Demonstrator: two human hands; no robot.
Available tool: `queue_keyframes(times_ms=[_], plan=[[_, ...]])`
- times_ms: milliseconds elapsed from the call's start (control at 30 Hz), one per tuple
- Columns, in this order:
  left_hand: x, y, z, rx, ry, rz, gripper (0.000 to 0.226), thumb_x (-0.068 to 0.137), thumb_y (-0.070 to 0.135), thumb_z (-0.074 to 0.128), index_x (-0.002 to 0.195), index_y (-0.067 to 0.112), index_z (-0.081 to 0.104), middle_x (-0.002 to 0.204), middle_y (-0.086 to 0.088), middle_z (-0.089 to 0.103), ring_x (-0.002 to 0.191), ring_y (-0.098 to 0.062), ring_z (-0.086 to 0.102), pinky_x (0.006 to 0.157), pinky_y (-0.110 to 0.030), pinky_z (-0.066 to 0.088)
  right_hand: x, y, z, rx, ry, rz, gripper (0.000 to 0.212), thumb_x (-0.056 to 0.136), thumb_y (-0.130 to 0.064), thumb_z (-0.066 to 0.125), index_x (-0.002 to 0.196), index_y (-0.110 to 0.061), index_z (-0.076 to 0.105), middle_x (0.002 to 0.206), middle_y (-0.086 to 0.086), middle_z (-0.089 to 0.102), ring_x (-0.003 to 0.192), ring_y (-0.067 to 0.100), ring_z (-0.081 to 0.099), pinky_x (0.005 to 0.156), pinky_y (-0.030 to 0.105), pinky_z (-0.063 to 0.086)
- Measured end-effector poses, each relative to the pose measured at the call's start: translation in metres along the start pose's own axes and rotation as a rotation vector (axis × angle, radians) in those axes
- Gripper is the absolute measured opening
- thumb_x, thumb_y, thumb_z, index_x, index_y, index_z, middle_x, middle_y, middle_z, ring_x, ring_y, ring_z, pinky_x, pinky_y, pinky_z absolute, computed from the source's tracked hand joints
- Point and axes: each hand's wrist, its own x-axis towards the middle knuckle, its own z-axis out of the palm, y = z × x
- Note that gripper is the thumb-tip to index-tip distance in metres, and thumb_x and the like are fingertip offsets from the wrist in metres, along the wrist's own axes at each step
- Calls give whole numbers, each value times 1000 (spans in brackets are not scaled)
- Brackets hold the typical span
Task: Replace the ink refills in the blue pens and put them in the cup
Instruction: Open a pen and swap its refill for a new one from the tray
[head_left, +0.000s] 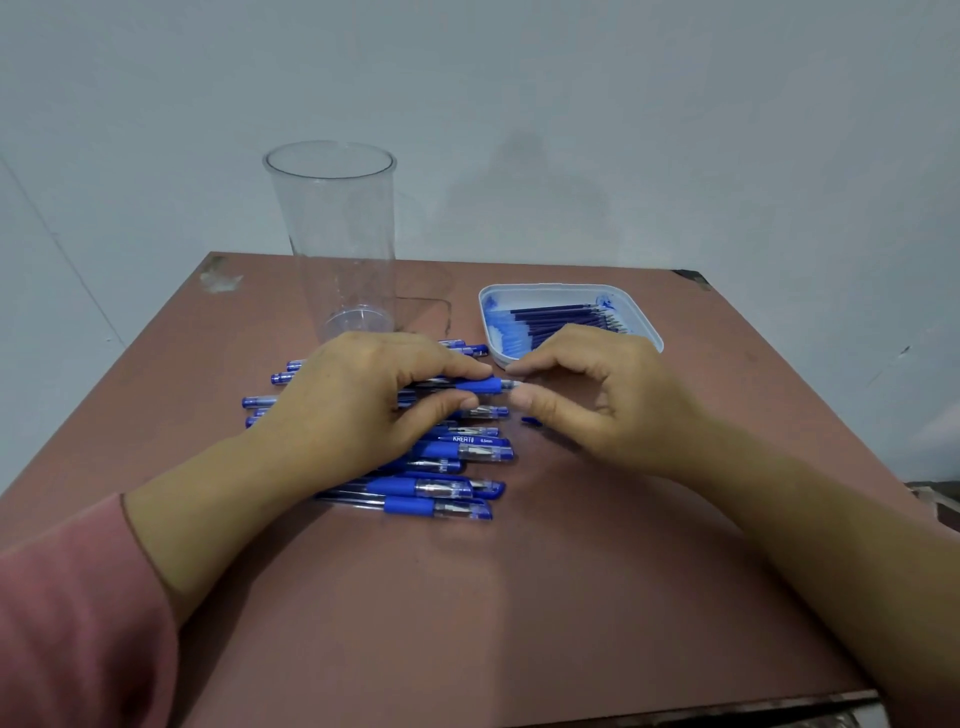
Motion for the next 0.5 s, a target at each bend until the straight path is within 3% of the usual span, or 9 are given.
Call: queue_keyframes(times_ms=[100,200,300,500], plan=[[0,0,0,-1,-8,-10,30,86,46,58,110,35,70,95,25,66,85,8,60,71,-11,48,-2,1,2,-5,15,13,22,91,-32,59,90,-14,72,80,-7,66,76,5,60,70,16,45],[-1,1,1,4,-22,-16,30,85,47,57,109,34,71,94,18,71,84,3,63,69,-17,49,-4,0,3,-15,30,-12,12,85,-23,70,90,-12,71,83,-5,67,77,5,60,73,12,44],[-1,2,1,-15,-24,-26,31,86,48,57,110,35,70,95,18,72,85,3,64,70,-19,49,-8,-1,2,-4,52,-21,16,82,-21,73,94,-11,70,87,-4,67,82,4,60,77,11,44],[0,4,0,-29,-27,-27,30,85,48,58,110,35,70,97,19,71,88,4,63,72,-14,49,-8,-2,2,-61,65,-96,14,87,-17,69,96,-7,72,86,0,68,80,12,62,75,26,49]])
